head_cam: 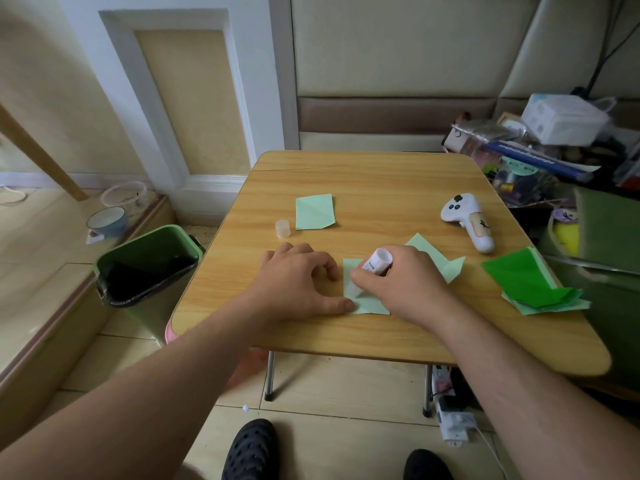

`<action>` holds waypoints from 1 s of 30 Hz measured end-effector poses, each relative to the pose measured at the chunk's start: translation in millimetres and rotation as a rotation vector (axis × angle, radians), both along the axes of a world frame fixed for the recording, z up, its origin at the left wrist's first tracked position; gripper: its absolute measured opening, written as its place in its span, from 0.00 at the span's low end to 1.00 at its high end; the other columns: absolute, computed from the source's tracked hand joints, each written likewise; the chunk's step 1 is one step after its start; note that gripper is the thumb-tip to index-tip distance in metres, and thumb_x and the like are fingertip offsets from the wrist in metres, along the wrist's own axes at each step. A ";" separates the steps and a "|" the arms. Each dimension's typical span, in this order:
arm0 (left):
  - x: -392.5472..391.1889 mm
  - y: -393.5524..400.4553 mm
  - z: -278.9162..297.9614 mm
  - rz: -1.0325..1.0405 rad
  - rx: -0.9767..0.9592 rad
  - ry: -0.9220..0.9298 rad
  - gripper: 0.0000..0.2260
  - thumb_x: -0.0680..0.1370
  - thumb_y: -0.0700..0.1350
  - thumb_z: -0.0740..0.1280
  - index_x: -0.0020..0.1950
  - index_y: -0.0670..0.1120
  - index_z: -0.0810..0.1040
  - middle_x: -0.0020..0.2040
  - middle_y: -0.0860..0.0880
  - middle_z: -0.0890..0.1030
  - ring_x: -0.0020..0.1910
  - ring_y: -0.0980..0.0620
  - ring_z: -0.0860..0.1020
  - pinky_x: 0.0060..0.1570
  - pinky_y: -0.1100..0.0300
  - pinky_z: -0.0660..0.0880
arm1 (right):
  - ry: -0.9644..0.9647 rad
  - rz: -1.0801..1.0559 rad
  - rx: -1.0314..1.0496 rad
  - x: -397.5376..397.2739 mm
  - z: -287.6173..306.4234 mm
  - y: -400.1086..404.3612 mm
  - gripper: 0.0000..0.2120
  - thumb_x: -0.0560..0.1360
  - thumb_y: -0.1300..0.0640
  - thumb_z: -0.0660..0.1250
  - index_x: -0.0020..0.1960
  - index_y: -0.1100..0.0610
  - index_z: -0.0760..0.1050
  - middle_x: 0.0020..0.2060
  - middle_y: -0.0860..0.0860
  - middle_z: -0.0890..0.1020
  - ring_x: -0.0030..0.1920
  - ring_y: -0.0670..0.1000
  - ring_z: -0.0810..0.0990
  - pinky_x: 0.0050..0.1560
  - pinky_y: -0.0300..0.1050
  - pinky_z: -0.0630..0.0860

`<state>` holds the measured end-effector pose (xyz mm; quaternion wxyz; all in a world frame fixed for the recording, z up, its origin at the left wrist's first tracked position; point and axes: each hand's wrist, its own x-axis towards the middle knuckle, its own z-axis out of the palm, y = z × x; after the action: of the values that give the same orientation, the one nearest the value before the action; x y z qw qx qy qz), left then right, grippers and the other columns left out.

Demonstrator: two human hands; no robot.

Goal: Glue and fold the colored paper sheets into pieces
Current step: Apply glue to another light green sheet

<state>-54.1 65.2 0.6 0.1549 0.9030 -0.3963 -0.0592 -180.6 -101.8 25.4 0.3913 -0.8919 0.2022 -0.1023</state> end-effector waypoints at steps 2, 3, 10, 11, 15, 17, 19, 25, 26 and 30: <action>1.0 0.3 -0.1 -0.004 0.009 0.004 0.29 0.58 0.81 0.64 0.51 0.66 0.74 0.48 0.62 0.71 0.55 0.54 0.69 0.60 0.52 0.64 | 0.020 -0.007 -0.010 -2.5 2.8 -3.5 0.09 0.73 0.48 0.74 0.40 0.52 0.81 0.34 0.45 0.83 0.32 0.46 0.79 0.31 0.39 0.74; 1.5 0.7 -0.2 -0.007 0.012 0.006 0.30 0.58 0.81 0.64 0.51 0.66 0.74 0.48 0.62 0.71 0.55 0.53 0.69 0.60 0.52 0.64 | 0.030 -0.015 -0.031 -4.2 4.2 -5.9 0.08 0.72 0.49 0.73 0.39 0.52 0.81 0.34 0.45 0.83 0.34 0.47 0.80 0.34 0.43 0.75; 3.5 2.8 1.9 -0.039 0.017 0.028 0.29 0.60 0.79 0.68 0.54 0.66 0.76 0.50 0.62 0.71 0.56 0.53 0.68 0.63 0.51 0.64 | 0.075 -0.039 -0.098 -12.1 9.7 -22.2 0.07 0.70 0.50 0.72 0.36 0.52 0.80 0.34 0.45 0.84 0.40 0.48 0.81 0.42 0.50 0.80; 3.3 3.1 1.8 -0.039 0.015 0.029 0.29 0.60 0.79 0.68 0.54 0.66 0.76 0.50 0.62 0.71 0.56 0.53 0.68 0.63 0.51 0.64 | 0.076 -0.040 -0.101 -12.7 10.2 -23.5 0.07 0.70 0.50 0.72 0.36 0.52 0.80 0.34 0.45 0.84 0.41 0.49 0.81 0.42 0.51 0.80; 3.2 3.3 0.7 -0.036 0.011 0.024 0.29 0.60 0.79 0.68 0.54 0.66 0.76 0.50 0.62 0.71 0.56 0.54 0.68 0.61 0.52 0.64 | 0.072 -0.054 -0.141 -12.3 10.7 -23.0 0.07 0.69 0.50 0.71 0.37 0.53 0.79 0.33 0.48 0.82 0.40 0.50 0.80 0.39 0.51 0.78; 3.3 2.6 0.4 -0.036 0.018 0.024 0.30 0.59 0.80 0.67 0.54 0.66 0.76 0.50 0.62 0.71 0.56 0.54 0.68 0.61 0.52 0.63 | 0.074 -0.063 -0.169 -11.0 10.3 -20.7 0.08 0.69 0.51 0.71 0.38 0.55 0.79 0.33 0.50 0.82 0.40 0.51 0.79 0.38 0.49 0.77; 4.1 2.6 0.6 -0.036 0.022 0.028 0.31 0.58 0.81 0.65 0.54 0.66 0.76 0.50 0.62 0.71 0.56 0.54 0.68 0.62 0.51 0.64 | 0.054 -0.078 -0.179 -9.3 10.4 -17.1 0.08 0.69 0.51 0.71 0.38 0.56 0.78 0.34 0.51 0.82 0.40 0.52 0.78 0.36 0.48 0.76; 3.8 1.7 0.2 -0.035 0.021 0.021 0.30 0.59 0.81 0.66 0.54 0.66 0.75 0.50 0.62 0.71 0.56 0.54 0.68 0.61 0.51 0.64 | -0.030 -0.029 0.016 -2.5 7.1 -2.0 0.10 0.74 0.49 0.72 0.40 0.55 0.81 0.35 0.42 0.83 0.36 0.45 0.79 0.32 0.36 0.71; 3.7 1.6 0.0 -0.033 0.018 0.018 0.30 0.59 0.81 0.67 0.54 0.66 0.75 0.50 0.62 0.71 0.56 0.54 0.68 0.61 0.52 0.64 | -0.021 -0.011 0.032 -1.4 5.2 0.8 0.11 0.74 0.47 0.73 0.40 0.54 0.81 0.36 0.42 0.83 0.35 0.43 0.79 0.32 0.36 0.71; 3.8 2.2 -0.7 -0.034 0.008 0.020 0.30 0.59 0.80 0.67 0.54 0.66 0.75 0.49 0.62 0.71 0.55 0.54 0.68 0.61 0.52 0.64 | 0.008 -0.004 0.021 -0.2 0.7 4.3 0.10 0.73 0.44 0.74 0.41 0.51 0.82 0.34 0.44 0.83 0.32 0.42 0.76 0.32 0.38 0.71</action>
<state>-50.3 67.5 0.0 0.1542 0.8961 -0.4099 -0.0726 -180.8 -97.6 26.1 0.3997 -0.8878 0.2065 -0.0975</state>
